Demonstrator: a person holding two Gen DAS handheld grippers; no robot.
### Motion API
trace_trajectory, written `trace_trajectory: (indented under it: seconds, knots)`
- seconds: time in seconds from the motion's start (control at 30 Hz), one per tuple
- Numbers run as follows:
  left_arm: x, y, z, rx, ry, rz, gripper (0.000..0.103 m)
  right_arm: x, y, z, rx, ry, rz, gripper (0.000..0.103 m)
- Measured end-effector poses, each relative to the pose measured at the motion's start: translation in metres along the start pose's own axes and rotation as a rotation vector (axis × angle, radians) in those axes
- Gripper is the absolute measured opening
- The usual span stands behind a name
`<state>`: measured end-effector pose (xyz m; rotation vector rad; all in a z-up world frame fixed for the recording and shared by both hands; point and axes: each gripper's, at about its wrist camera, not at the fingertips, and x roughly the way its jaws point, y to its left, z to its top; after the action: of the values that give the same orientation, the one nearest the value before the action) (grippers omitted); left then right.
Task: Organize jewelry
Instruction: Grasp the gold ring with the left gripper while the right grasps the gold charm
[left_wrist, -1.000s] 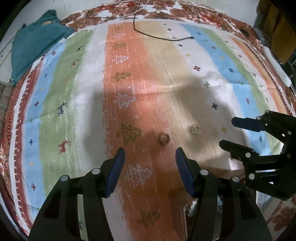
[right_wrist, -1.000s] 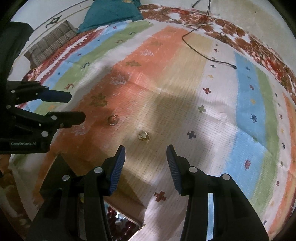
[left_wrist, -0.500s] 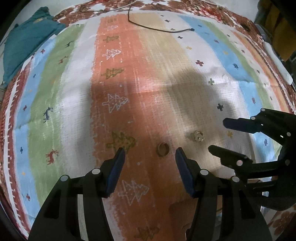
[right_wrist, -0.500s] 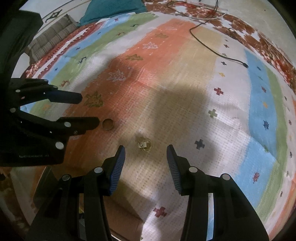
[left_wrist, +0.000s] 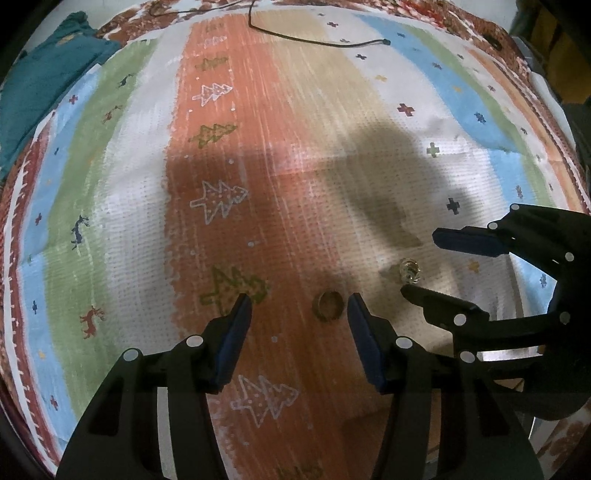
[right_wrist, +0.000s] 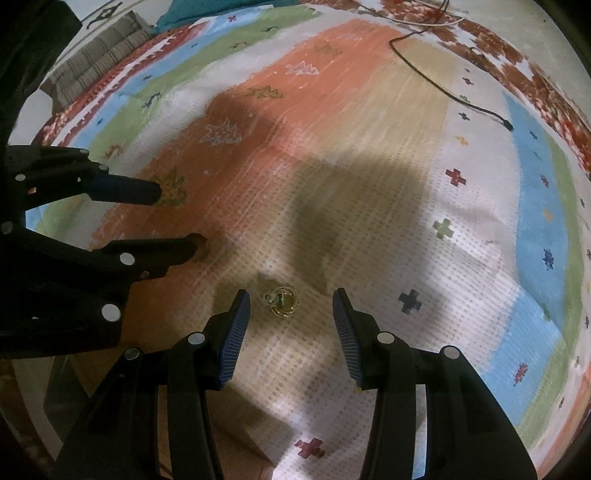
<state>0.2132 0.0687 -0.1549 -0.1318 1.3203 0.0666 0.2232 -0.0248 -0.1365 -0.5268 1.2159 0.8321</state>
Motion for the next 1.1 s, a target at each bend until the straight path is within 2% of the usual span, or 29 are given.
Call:
trace_trajectory:
  seconds: [0.2, 0.4, 0.63, 0.8, 0.83, 0.9, 1.03, 1.1]
  knots:
    - [0.008, -0.002, 0.002, 0.008, 0.02, -0.003, 0.05, 0.007, -0.002, 0.004, -0.007, 0.015, 0.007, 0.046]
    - [0.014, -0.002, 0.005, 0.009, 0.034, -0.001, 0.047, 0.012, -0.001, 0.007, -0.021, 0.016, 0.007, 0.041]
    - [0.015, -0.004, 0.009, 0.006, 0.041, -0.012, 0.03, 0.015, 0.001, 0.009, -0.026, 0.013, -0.007, 0.035]
    - [0.017, -0.004, 0.007, -0.003, 0.047, -0.023, 0.028, 0.017, 0.007, 0.01, -0.038, 0.018, -0.024, 0.03]
    - [0.018, -0.005, 0.006, -0.002, 0.05, -0.024, 0.03, 0.017, 0.007, 0.009, -0.038, 0.019, -0.025, 0.03]
    - [0.021, -0.01, 0.005, 0.026, 0.06, -0.004, 0.03, 0.018, 0.007, 0.008, -0.037, 0.018, -0.027, 0.03]
    - [0.021, -0.01, 0.006, -0.004, 0.057, 0.018, 0.016, 0.018, 0.007, 0.009, -0.037, 0.015, -0.023, 0.024]
    - [0.021, -0.009, 0.006, -0.008, 0.055, 0.006, 0.015, 0.018, 0.006, 0.007, -0.038, 0.014, -0.02, 0.023]
